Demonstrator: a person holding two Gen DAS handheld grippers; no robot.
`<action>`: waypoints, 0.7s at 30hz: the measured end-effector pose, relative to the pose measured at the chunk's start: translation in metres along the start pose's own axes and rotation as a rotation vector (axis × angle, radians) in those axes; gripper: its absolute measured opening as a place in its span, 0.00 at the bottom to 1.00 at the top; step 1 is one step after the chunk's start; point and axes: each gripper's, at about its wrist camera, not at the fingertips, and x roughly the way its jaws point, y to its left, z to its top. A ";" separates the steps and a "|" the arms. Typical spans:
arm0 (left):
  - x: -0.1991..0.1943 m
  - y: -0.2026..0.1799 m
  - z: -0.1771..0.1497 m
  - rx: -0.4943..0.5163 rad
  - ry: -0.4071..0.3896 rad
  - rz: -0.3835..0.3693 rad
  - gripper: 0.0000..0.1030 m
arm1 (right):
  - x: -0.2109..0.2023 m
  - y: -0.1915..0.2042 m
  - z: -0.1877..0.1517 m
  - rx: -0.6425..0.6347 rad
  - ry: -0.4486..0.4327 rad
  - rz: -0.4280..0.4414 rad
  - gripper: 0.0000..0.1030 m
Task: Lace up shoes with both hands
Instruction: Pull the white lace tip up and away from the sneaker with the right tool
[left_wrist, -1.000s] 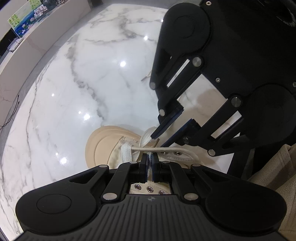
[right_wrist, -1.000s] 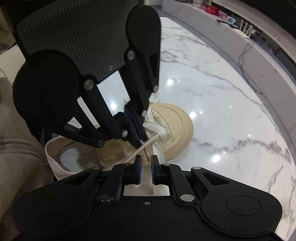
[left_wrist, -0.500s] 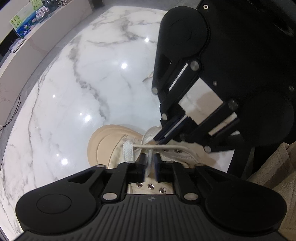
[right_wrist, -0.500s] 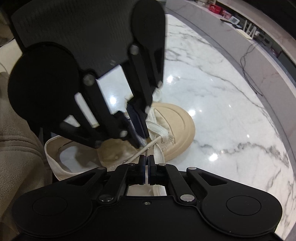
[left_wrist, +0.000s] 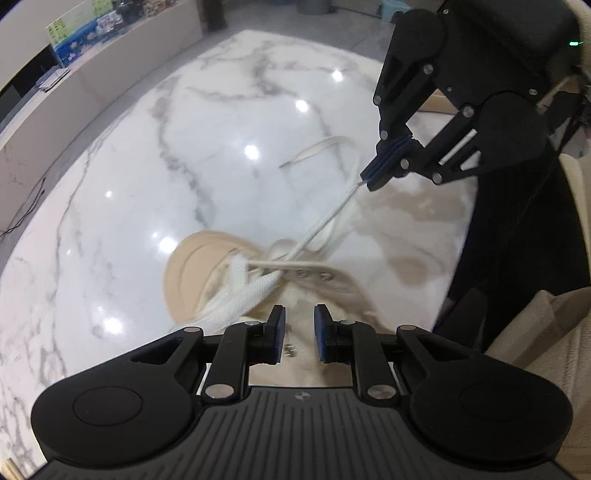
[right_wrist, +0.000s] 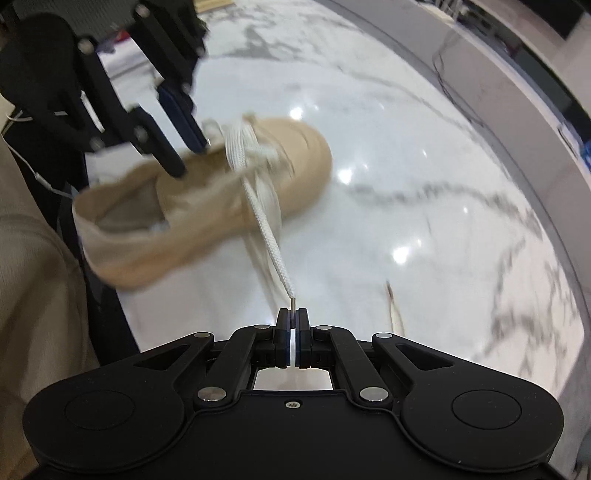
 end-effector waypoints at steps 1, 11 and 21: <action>0.002 0.000 -0.001 0.001 0.006 0.002 0.16 | -0.001 0.002 -0.010 0.011 0.013 -0.004 0.01; 0.004 0.029 -0.026 -0.082 0.034 0.030 0.22 | 0.006 -0.015 -0.065 0.137 0.161 -0.073 0.01; 0.003 0.043 -0.042 -0.142 0.045 0.061 0.22 | 0.013 -0.051 -0.116 0.261 0.329 -0.249 0.01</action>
